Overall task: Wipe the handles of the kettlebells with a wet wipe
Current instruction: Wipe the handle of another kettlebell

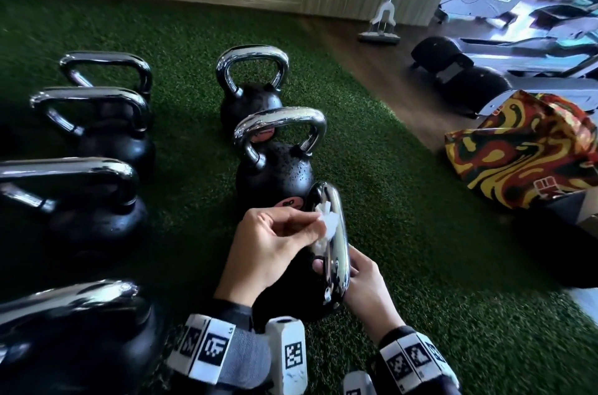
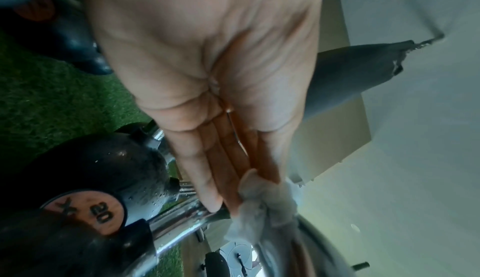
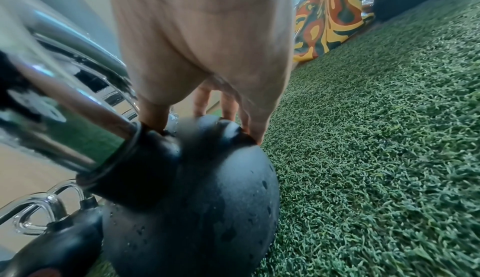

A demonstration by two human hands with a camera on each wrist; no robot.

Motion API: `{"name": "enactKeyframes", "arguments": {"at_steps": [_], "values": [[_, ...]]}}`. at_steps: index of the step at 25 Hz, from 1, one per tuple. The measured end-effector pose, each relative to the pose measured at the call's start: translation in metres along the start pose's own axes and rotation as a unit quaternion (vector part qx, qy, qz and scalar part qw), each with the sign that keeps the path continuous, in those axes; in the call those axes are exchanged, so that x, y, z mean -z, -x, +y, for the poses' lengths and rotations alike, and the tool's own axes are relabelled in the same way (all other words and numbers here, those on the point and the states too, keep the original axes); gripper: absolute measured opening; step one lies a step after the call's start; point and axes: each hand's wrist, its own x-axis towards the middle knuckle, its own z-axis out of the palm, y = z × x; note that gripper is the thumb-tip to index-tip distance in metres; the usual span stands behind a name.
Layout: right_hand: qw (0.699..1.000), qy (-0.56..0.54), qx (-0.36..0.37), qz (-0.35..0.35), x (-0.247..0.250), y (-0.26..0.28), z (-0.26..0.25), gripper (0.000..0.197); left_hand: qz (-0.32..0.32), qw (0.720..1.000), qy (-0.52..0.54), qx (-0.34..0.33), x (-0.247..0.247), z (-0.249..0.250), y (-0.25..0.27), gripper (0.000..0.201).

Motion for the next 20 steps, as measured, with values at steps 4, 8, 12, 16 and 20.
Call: {"name": "enactKeyframes", "arguments": {"at_steps": [4,8,12,16,20], "values": [[1.000,-0.010,0.004,-0.001,0.002,0.008,-0.014,0.064,-0.085,0.995,0.020,0.040,0.007,-0.013,0.039,0.021],[1.000,-0.018,0.006,0.004,0.003,0.012,-0.023,0.068,-0.084,0.996,-0.004,0.010,0.010,-0.020,0.041,0.023],[1.000,0.000,-0.005,0.022,0.001,0.012,-0.022,0.058,-0.068,0.995,-0.039,0.058,0.009,-0.033,0.052,0.022],[0.999,0.042,-0.009,0.006,0.005,0.010,-0.034,0.052,-0.106,0.984,-0.133,0.054,0.016,-0.028,0.049,0.021],[0.988,0.086,0.055,0.118,0.026,0.023,-0.090,0.023,-0.060,0.990,-0.107,0.073,0.021,-0.015,0.043,0.018]]}}
